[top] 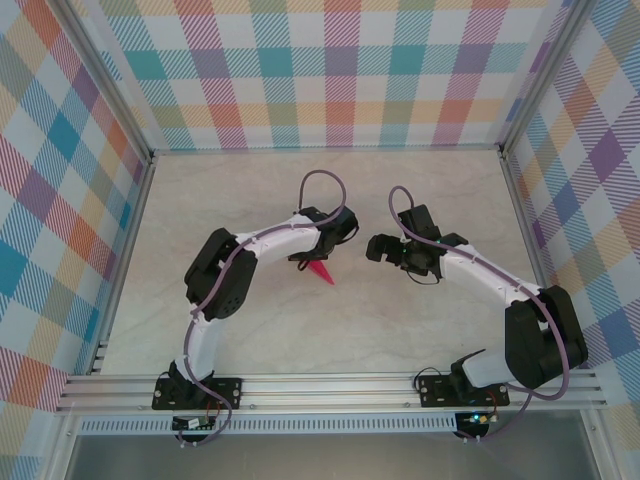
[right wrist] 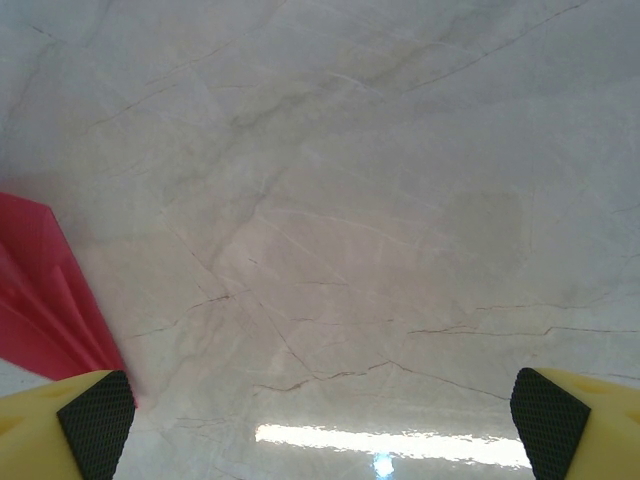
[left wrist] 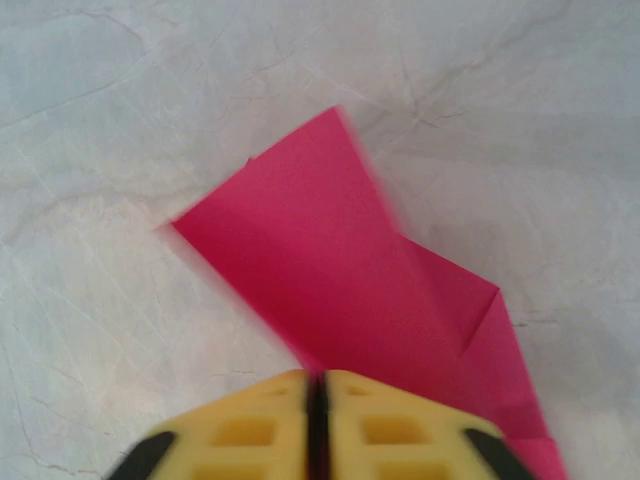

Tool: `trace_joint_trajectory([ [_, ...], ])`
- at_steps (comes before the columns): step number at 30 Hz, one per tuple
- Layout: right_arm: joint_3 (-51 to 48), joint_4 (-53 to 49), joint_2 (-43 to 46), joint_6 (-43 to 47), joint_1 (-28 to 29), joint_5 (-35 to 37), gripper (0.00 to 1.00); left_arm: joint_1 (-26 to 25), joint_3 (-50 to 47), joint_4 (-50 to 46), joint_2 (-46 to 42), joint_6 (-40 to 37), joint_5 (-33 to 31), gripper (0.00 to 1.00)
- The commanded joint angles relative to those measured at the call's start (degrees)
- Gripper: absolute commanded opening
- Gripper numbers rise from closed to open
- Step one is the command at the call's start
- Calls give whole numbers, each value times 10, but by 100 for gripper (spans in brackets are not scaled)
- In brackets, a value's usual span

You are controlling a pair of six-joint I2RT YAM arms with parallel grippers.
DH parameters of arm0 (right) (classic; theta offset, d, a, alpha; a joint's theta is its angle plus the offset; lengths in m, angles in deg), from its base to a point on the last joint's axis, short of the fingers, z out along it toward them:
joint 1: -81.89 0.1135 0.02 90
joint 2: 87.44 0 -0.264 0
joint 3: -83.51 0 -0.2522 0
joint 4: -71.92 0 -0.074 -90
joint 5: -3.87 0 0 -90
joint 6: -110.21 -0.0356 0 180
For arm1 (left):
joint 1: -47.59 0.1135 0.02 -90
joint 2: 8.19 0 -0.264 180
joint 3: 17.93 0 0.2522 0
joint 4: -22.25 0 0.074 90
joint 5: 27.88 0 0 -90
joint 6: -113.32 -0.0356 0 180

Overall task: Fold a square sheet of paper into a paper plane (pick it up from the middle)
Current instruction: Turn over a paper plane at the center of the table.

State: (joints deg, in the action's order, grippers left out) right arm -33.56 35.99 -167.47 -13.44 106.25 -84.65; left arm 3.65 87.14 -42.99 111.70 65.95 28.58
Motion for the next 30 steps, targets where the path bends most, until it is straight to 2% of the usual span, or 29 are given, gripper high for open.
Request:
trace_joint_trajectory([
  [1,-1,-13,4,-4,-5,-3,100,6,-21,14,-48,3,0,4],
  [3,-1,-13,5,-4,-5,-5,100,6,-34,25,-74,1,2,0],
  [9,-2,-9,13,-7,-5,-14,100,-4,-67,79,-165,-47,41,0],
  [17,-7,-3,42,-19,-5,-29,100,-10,-105,185,-248,-82,151,0],
  [25,-12,-14,81,-61,-5,-16,100,1,-187,339,-253,-56,234,0],
  [30,-26,14,81,-59,-5,-64,99,24,-260,488,-229,-13,333,0],
])
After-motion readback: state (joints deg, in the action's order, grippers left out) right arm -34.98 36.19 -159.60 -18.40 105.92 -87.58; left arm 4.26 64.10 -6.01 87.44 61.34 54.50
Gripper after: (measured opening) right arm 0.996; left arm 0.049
